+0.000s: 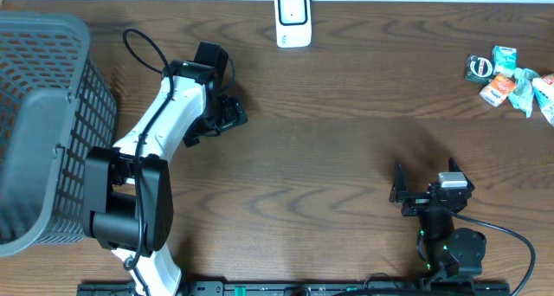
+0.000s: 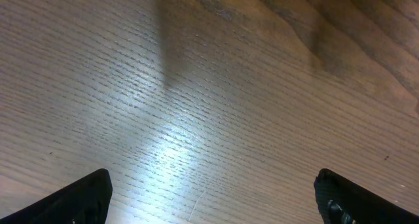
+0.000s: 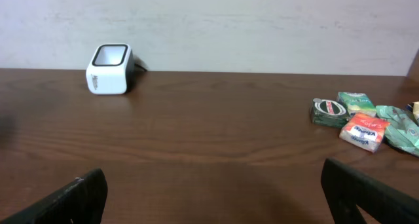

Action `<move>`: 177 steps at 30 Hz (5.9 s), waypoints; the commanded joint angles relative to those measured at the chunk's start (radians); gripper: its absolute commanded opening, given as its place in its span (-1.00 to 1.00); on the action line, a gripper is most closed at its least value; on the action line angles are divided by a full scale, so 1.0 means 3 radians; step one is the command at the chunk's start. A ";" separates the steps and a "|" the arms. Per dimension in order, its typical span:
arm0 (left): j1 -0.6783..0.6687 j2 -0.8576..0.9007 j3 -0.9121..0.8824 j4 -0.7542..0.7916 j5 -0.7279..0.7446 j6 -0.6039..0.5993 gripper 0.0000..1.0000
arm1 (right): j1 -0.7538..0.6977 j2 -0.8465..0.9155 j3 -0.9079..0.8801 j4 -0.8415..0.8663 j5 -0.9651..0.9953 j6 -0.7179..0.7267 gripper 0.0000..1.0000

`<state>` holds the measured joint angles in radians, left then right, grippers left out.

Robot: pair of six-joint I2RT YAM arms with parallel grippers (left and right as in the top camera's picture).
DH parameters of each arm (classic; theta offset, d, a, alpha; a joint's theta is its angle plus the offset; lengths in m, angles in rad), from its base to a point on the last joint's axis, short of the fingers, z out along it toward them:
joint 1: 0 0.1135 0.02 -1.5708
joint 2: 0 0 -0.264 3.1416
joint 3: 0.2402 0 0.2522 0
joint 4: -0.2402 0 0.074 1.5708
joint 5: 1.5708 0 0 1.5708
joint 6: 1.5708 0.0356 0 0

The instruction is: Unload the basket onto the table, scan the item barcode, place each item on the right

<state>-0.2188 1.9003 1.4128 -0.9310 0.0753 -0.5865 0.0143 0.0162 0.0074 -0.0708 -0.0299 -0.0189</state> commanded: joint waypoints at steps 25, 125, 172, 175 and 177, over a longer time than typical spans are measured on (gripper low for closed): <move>-0.0126 -0.0055 -0.0131 0.0032 -0.0125 0.0212 0.95 | -0.0024 -0.0036 -0.0006 -0.0014 0.0004 0.0022 0.99; 0.0819 -0.6330 -0.4696 0.2881 0.0010 0.2012 0.95 | -0.0024 -0.0036 -0.0006 -0.0014 0.0004 0.0020 0.98; 0.0819 -0.6321 -0.4696 0.2881 0.0010 0.2013 0.95 | -0.0024 -0.0036 -0.0006 -0.0014 0.0004 0.0020 0.98; 0.0819 -0.6321 -0.4696 0.2881 0.0010 0.2013 0.95 | -0.0024 -0.0036 -0.0006 -0.0014 0.0004 0.0020 0.99; 0.0819 -0.6321 -0.4696 0.2881 0.0010 0.2013 0.95 | -0.0024 -0.0036 -0.0006 -0.0014 0.0004 0.0020 0.99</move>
<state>0.0246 0.0101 0.0174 -0.0261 0.0715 0.0257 0.0139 0.0120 0.0074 -0.0704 -0.0299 -0.0185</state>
